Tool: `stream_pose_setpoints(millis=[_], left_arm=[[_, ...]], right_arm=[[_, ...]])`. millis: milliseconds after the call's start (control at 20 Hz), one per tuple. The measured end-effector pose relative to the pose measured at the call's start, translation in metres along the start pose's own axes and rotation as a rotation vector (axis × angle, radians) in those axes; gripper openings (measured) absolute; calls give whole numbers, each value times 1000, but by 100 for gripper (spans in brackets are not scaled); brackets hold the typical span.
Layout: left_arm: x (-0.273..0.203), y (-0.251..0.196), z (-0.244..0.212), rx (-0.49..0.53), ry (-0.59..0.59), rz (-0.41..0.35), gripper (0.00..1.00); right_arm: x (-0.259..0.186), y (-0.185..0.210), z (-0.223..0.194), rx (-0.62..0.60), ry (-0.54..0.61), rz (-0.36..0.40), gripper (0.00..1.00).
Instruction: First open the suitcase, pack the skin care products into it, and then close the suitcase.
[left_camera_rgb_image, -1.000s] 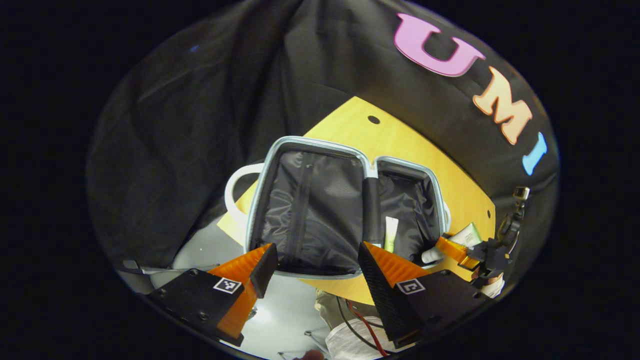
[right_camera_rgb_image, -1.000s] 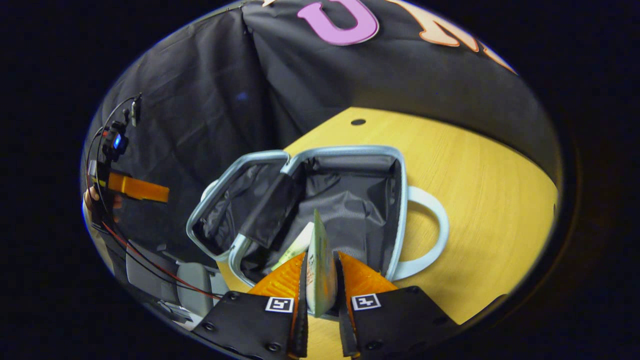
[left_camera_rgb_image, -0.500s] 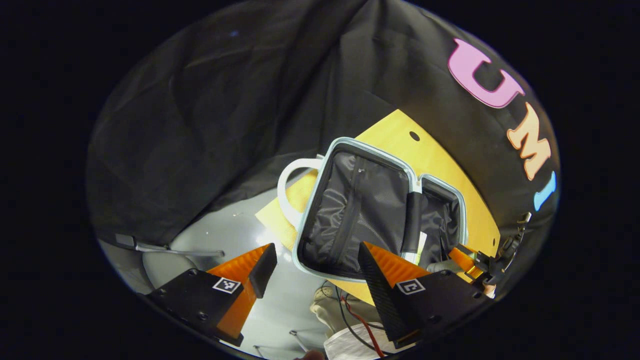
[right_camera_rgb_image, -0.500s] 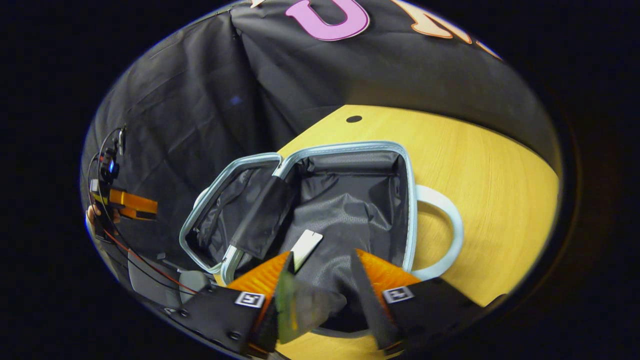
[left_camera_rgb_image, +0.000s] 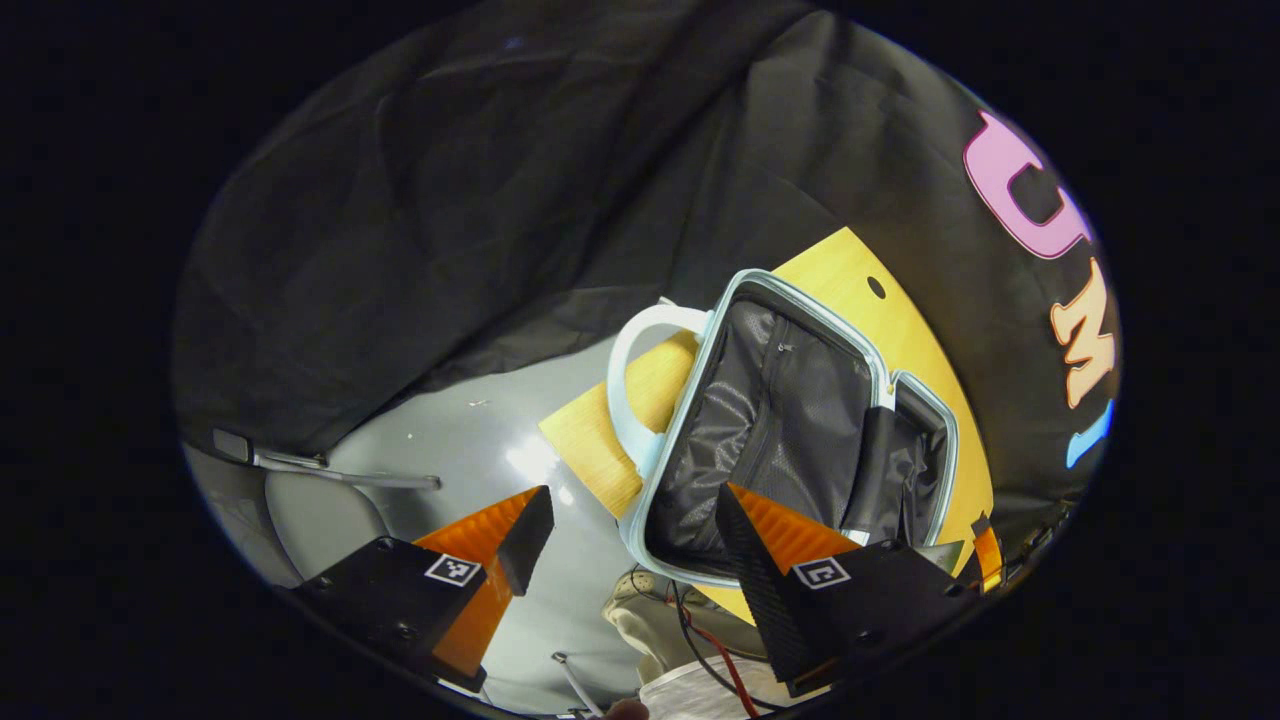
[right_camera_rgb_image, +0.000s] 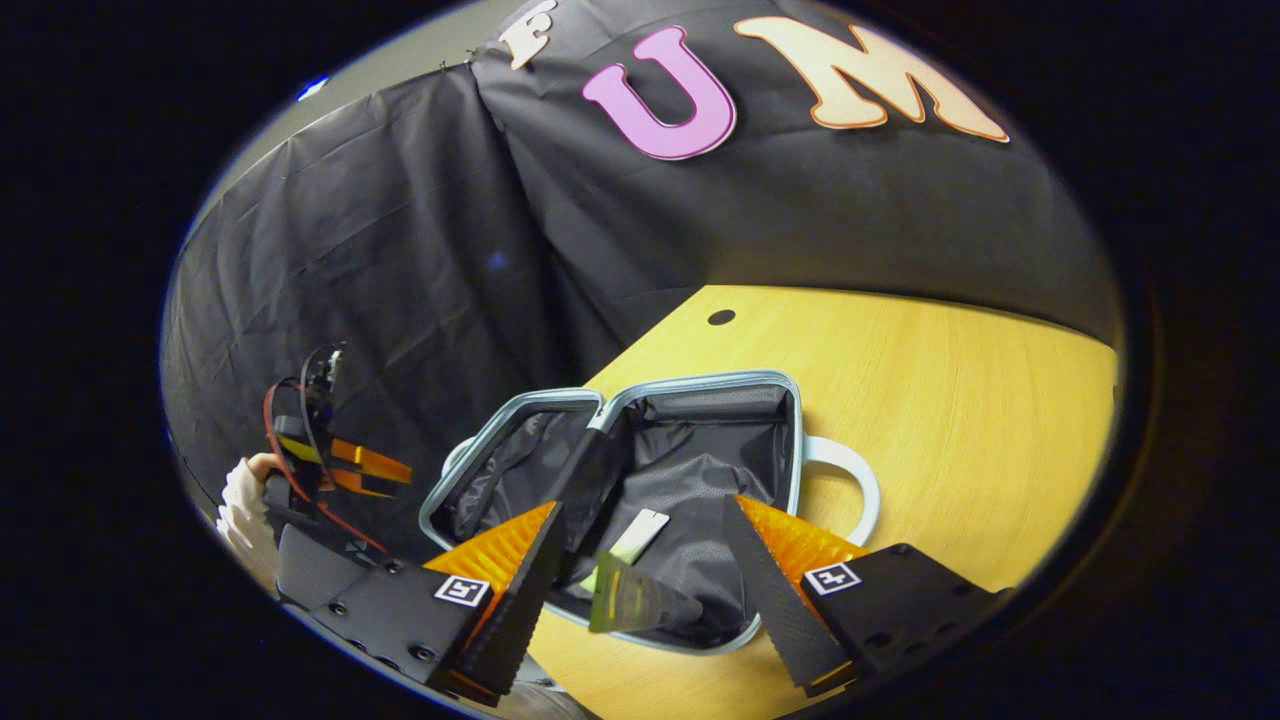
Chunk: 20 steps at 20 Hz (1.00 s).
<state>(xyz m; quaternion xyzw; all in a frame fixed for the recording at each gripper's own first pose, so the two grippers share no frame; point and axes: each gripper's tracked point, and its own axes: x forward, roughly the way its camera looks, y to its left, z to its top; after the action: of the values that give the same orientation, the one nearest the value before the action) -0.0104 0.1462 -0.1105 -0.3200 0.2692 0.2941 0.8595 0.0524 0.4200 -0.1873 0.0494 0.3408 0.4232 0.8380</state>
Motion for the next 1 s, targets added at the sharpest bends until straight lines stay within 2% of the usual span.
stream_pose_setpoints(millis=[200, 500, 550, 600, 650, 800, 900, 1000], left_arm=[[29, 14, 24, -42, -28, -12, 97], [91, 33, 42, -175, 16, -41, 95], [100, 31, 40, -204, 26, -53, 98], [106, 29, 39, -232, 37, -67, 81], [111, 23, 41, -260, 39, -90, 75], [117, 8, 43, -312, 46, -157, 43], [118, 9, 42, -309, 55, -150, 13], [113, 8, 43, -297, 59, -162, 9]], right_arm=[[-40, -2, 0, 35, -47, -44, 98], [-90, -49, -2, 92, -83, -200, 98], [-97, -55, -2, 99, -95, -219, 98], [-102, -61, -1, 108, -101, -239, 98], [-105, -66, -3, 115, -104, -254, 98], [-110, -71, -4, 132, -115, -272, 98], [-113, -70, -7, 140, -115, -269, 98], [-114, -69, -10, 142, -111, -264, 98]])
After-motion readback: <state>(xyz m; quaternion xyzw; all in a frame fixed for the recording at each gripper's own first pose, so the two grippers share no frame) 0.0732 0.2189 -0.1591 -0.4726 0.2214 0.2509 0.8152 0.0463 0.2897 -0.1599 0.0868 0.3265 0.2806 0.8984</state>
